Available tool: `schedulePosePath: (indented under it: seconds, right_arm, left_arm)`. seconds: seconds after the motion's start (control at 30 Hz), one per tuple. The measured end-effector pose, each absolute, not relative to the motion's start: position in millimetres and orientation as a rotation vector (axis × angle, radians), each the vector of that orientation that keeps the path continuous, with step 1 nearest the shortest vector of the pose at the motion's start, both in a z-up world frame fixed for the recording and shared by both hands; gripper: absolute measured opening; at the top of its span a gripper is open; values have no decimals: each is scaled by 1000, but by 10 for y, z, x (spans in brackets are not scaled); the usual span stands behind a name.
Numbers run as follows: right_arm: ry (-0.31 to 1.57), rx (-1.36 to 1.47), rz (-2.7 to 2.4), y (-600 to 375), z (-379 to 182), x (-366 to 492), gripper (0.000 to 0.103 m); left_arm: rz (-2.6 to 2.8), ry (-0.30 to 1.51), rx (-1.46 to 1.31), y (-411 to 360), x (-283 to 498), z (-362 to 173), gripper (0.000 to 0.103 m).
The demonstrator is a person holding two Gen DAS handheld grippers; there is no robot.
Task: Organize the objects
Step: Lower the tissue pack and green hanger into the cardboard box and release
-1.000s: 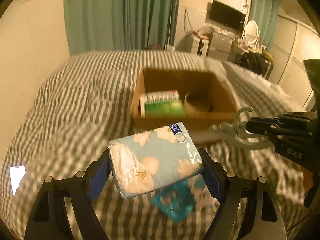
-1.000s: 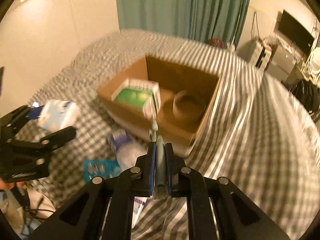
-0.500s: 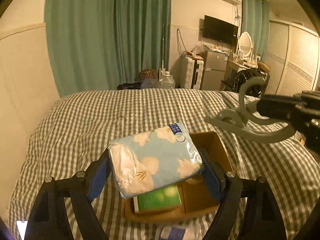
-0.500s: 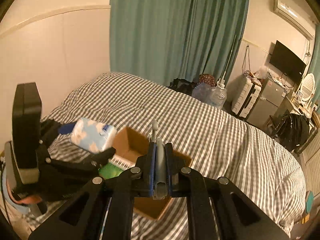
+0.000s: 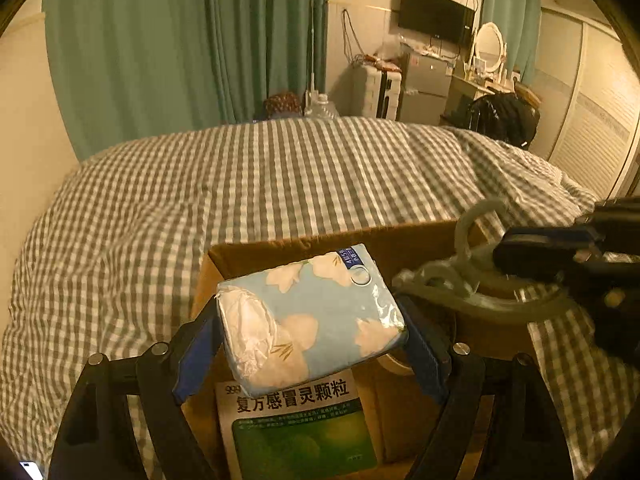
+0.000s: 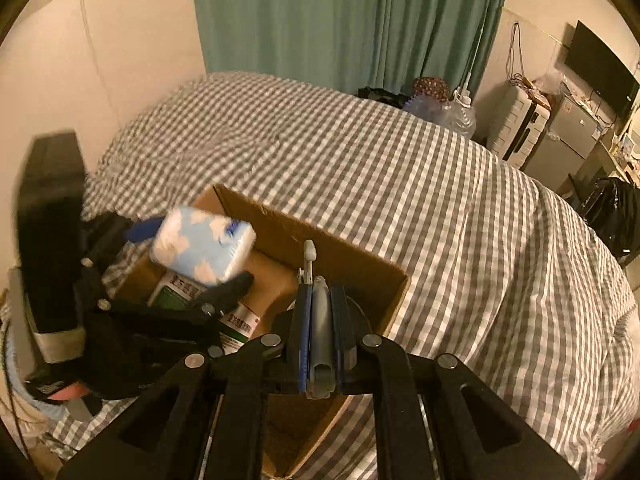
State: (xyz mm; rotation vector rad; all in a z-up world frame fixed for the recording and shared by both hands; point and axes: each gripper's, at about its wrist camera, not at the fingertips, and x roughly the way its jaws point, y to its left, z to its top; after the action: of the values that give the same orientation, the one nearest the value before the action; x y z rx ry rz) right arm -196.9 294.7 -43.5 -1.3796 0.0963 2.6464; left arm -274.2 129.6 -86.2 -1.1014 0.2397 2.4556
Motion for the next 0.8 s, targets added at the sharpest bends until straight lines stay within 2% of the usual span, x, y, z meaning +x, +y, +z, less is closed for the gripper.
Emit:
schedulePosePath:
  seconds: [0.07, 0.1, 0.13, 0.2, 0.27, 0.33, 0.5, 0.63, 0.8]
  right_arm:
    - [108, -1327, 2677, 2962, -295, -1916, 10]
    - [103, -1301, 2688, 2933, -240, -1885, 17]
    - [96, -1276, 2698, 2910, -176, -1859, 33]
    - [85, -1194, 2716, 2909, -23, -1765, 51]
    - [90, -1129, 2741, 2912, 125, -1670, 52]
    - [99, -1087, 2760, 2909, 271, -1556, 52]
    - [53, -949, 2764, 2715, 644, -1063, 63]
    - [87, -906, 2804, 2562, 737, -692, 63]
    - [97, -923, 2828, 2373, 513, -362, 63]
  left_arm:
    - [2450, 252, -1113, 1324, -2747, -861, 86]
    - [2456, 269, -1111, 1329, -2722, -830, 86]
    - [2467, 286, -1101, 1334, -2688, -782, 86]
    - [2490, 304, -1074, 1319, -2611, -695, 88]
    - [2525, 306, -1039, 1278, -2524, -549, 97]
    - [2574, 301, -990, 1217, -2411, -372, 99]
    - [2655, 299, -869, 1042, -2008, 45, 103]
    - [2709, 279, -803, 867, -1643, 256, 103]
    - [2752, 263, -785, 676, -1299, 216, 103]
